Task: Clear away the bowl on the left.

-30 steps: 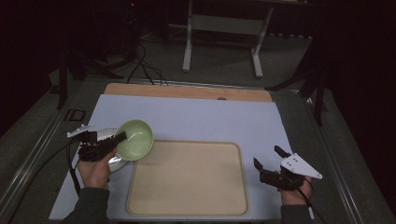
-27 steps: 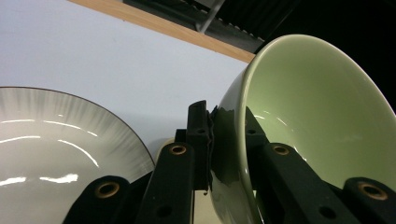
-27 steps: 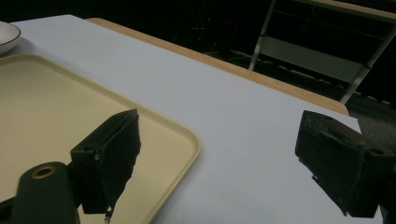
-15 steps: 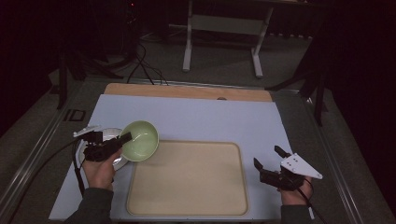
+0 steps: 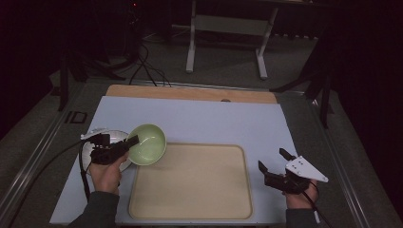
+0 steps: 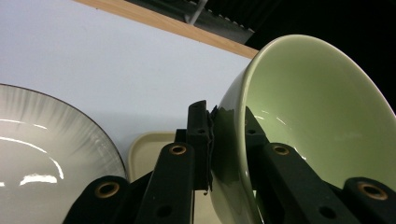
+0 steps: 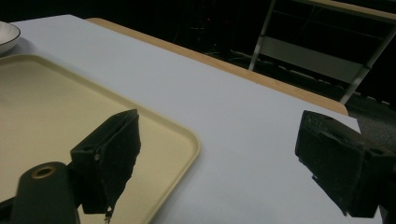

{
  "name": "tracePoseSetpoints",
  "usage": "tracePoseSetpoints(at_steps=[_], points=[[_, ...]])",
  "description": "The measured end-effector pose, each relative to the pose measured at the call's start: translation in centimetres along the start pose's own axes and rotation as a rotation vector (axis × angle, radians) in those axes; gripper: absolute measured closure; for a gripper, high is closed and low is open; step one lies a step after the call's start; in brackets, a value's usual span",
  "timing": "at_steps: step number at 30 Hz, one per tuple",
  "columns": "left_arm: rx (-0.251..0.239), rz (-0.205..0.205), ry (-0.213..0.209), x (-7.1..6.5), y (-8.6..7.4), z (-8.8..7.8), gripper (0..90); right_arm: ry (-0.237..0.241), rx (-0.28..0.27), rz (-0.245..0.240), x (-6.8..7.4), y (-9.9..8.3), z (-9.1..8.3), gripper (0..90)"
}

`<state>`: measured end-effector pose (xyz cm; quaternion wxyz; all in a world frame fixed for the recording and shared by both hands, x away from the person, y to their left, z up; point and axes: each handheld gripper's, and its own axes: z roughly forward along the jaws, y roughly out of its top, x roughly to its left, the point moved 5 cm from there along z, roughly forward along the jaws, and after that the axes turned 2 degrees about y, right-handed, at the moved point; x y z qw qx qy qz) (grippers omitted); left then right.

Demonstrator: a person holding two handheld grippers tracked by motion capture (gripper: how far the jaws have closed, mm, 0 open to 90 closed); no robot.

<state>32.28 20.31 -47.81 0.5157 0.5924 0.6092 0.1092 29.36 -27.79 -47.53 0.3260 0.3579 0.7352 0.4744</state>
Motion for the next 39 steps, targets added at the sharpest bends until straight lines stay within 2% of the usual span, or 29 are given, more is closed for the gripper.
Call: tracePoseSetpoints(at_steps=[39], points=[[0.064,0.045,-0.039,-2.7,-1.8,2.3,80.7,0.000,-0.001,-0.001,0.0,0.0,0.0,13.7]])
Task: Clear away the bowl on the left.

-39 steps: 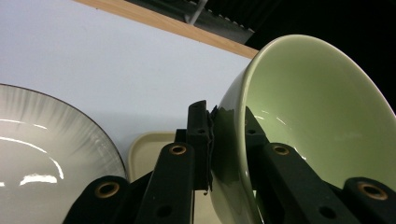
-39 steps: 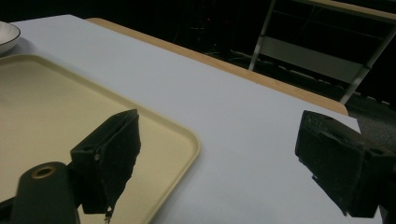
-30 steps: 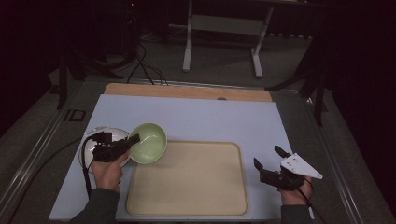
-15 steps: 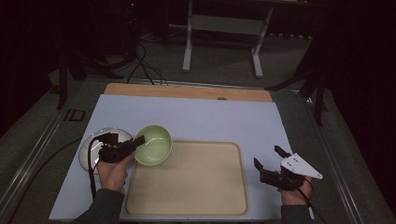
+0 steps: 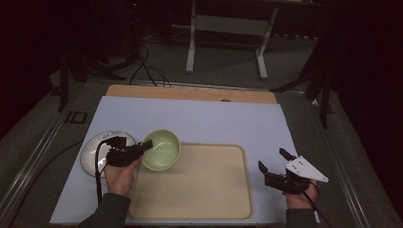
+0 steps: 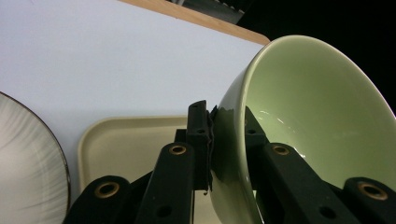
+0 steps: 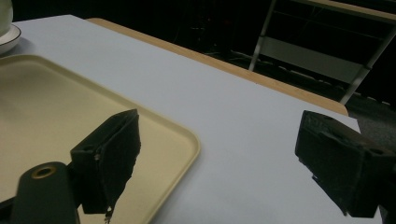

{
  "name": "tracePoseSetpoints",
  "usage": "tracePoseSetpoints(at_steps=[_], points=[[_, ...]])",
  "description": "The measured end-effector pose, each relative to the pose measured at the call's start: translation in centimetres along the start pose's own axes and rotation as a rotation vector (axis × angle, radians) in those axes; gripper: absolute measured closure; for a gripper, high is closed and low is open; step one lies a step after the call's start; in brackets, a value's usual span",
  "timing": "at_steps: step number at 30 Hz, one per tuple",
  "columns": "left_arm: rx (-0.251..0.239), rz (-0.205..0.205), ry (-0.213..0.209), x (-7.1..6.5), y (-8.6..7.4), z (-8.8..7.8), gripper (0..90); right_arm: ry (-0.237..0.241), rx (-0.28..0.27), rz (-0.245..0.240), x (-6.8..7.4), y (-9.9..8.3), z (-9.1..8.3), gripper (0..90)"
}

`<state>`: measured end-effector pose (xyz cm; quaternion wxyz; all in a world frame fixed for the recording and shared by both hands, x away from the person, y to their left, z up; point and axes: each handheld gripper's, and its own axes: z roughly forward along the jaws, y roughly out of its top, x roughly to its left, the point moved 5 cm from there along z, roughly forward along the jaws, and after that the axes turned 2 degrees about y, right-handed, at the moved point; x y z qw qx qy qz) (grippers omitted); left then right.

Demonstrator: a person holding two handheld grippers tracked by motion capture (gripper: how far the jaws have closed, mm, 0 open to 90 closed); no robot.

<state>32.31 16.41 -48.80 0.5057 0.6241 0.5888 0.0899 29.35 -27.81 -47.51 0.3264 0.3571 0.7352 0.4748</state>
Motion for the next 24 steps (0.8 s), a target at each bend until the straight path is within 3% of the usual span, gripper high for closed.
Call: tracePoseSetpoints(at_steps=[24], points=[[0.048,0.028,-0.012,-1.1,-1.2,1.4,80.7,0.003,0.000,0.000,0.0,0.0,0.0,13.7]])
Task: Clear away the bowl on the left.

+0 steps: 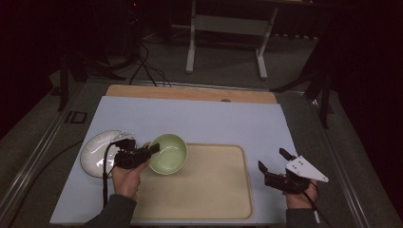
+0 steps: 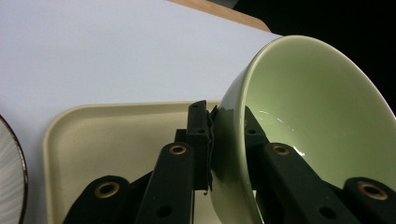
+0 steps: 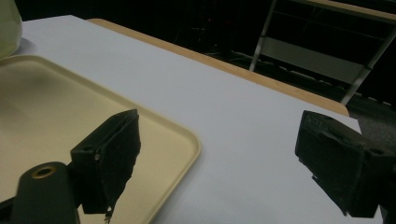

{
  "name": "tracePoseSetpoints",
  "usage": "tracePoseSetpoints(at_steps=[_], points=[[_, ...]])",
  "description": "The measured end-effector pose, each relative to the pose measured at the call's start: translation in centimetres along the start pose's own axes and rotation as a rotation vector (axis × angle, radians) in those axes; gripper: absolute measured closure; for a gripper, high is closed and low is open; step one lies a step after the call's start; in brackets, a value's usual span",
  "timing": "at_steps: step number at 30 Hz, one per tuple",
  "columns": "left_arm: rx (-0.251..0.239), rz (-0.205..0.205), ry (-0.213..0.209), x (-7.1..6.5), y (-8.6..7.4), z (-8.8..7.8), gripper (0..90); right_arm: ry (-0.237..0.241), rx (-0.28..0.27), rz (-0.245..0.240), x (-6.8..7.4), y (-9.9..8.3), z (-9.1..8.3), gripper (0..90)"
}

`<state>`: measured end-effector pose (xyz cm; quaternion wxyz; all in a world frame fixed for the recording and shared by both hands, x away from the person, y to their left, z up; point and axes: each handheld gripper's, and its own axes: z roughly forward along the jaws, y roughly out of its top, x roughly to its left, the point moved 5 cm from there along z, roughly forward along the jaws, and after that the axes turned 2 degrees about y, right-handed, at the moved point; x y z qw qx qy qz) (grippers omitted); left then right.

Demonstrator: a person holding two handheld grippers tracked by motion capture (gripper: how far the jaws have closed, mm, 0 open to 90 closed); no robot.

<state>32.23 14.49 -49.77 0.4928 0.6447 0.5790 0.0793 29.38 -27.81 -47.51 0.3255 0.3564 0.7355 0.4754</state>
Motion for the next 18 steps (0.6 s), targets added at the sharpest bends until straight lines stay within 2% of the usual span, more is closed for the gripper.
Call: tracePoseSetpoints(at_steps=[14,18], points=[[0.017,0.006,0.008,-0.2,-0.6,0.7,80.8,0.000,-0.001,-0.001,0.0,0.0,0.0,13.7],[0.030,0.020,0.017,-0.3,-0.8,1.0,80.7,0.000,0.000,-0.001,0.0,0.0,0.0,13.7]])
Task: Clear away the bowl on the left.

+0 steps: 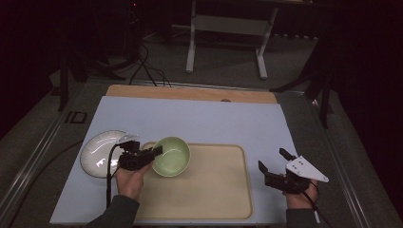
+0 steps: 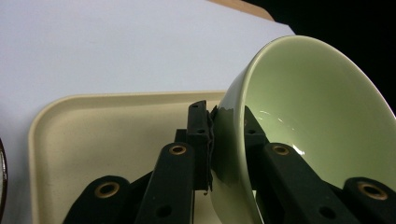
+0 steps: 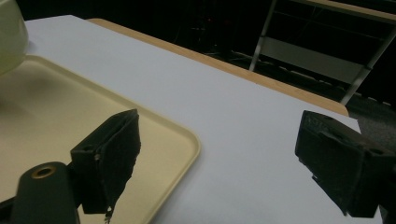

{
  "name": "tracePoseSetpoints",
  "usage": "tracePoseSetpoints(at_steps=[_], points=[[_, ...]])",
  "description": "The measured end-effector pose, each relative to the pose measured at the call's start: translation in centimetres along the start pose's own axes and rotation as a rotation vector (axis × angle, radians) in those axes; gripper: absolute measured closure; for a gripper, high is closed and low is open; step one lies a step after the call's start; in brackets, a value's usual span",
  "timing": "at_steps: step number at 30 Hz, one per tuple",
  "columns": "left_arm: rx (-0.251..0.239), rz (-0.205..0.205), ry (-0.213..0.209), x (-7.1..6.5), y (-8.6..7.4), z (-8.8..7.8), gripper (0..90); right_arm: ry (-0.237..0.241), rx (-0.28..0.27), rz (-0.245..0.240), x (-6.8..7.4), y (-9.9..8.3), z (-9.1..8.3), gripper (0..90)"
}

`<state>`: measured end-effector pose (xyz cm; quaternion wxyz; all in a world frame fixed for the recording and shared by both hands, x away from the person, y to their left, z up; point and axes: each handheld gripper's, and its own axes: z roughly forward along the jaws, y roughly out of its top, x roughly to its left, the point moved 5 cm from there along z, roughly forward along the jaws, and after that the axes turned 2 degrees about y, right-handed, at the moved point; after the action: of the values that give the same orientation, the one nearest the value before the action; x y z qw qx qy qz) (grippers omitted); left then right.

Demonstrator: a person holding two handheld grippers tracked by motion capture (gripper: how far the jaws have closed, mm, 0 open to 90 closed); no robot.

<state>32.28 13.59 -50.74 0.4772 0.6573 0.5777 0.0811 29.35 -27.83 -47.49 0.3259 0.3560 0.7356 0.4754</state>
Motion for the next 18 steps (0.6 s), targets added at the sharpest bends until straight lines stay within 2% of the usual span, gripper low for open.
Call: tracePoseSetpoints(at_steps=[18], points=[[0.054,0.024,0.002,-0.8,-1.2,1.5,81.4,0.001,0.000,-0.001,0.0,0.0,0.0,13.7]])
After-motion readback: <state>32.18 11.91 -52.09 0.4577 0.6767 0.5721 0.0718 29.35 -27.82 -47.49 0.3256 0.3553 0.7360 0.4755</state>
